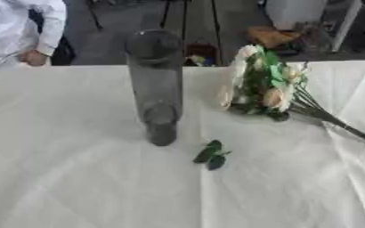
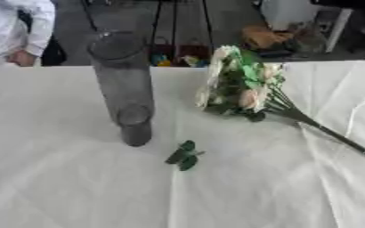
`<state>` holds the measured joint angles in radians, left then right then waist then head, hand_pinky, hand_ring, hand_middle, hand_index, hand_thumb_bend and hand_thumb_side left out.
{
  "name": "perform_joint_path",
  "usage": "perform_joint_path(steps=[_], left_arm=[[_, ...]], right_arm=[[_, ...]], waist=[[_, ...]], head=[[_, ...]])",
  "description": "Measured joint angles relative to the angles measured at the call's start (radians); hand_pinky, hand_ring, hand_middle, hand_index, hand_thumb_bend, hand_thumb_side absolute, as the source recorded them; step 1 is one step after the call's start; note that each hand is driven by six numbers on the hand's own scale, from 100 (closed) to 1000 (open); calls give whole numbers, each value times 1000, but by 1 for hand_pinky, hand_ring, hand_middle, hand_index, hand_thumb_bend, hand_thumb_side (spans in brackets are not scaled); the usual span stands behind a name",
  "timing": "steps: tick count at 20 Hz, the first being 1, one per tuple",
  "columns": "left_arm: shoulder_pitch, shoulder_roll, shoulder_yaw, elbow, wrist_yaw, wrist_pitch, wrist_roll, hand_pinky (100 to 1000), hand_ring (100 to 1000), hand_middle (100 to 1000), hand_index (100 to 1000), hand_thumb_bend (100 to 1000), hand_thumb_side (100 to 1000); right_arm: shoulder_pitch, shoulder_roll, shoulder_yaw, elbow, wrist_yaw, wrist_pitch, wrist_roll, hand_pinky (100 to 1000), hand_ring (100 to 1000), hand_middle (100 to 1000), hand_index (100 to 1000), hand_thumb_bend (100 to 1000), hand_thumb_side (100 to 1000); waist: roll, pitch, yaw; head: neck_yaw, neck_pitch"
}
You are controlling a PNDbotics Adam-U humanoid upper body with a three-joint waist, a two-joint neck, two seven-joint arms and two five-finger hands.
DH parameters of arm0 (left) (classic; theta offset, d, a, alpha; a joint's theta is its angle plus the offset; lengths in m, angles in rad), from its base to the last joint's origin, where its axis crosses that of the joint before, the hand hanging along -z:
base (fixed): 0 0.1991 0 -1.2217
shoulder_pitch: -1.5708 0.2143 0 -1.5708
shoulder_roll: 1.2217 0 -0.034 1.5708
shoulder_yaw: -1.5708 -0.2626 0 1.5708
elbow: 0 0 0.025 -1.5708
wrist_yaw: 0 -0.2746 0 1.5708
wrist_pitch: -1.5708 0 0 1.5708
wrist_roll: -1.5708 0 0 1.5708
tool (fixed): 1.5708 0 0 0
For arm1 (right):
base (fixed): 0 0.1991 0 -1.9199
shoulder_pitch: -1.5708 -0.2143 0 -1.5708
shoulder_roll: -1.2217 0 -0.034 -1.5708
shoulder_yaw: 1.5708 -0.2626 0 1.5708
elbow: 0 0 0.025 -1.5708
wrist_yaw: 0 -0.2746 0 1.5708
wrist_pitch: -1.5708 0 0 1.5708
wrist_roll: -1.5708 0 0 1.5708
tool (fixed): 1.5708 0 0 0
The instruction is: Arrange flowers into the vase.
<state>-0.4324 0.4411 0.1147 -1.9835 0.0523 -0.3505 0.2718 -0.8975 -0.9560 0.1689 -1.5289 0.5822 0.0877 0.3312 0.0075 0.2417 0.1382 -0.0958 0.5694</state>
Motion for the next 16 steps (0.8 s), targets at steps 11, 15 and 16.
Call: perform_joint_path(steps=[11,15,16], left_arm=[[-12,0,-9,0,7,3,-11,789,956,938,970,173,1000],[-18,0,-13,0,11,2,-14,789,956,937,970,168,1000],[-18,0,-13,0,11,1,-15,788,957,937,970,166,1000]], right_arm=[[-109,116,73,277,158,-82,114,869,986,955,952,322,1000],[-134,170,85,365,213,-104,131,876,996,949,962,407,1000],[-134,178,85,380,220,-110,134,879,999,950,965,422,983]], waist=[[-4,0,7],[-4,0,12],[-4,0,12]], head=[[-10,-7],[-19,-17],[-21,-18]])
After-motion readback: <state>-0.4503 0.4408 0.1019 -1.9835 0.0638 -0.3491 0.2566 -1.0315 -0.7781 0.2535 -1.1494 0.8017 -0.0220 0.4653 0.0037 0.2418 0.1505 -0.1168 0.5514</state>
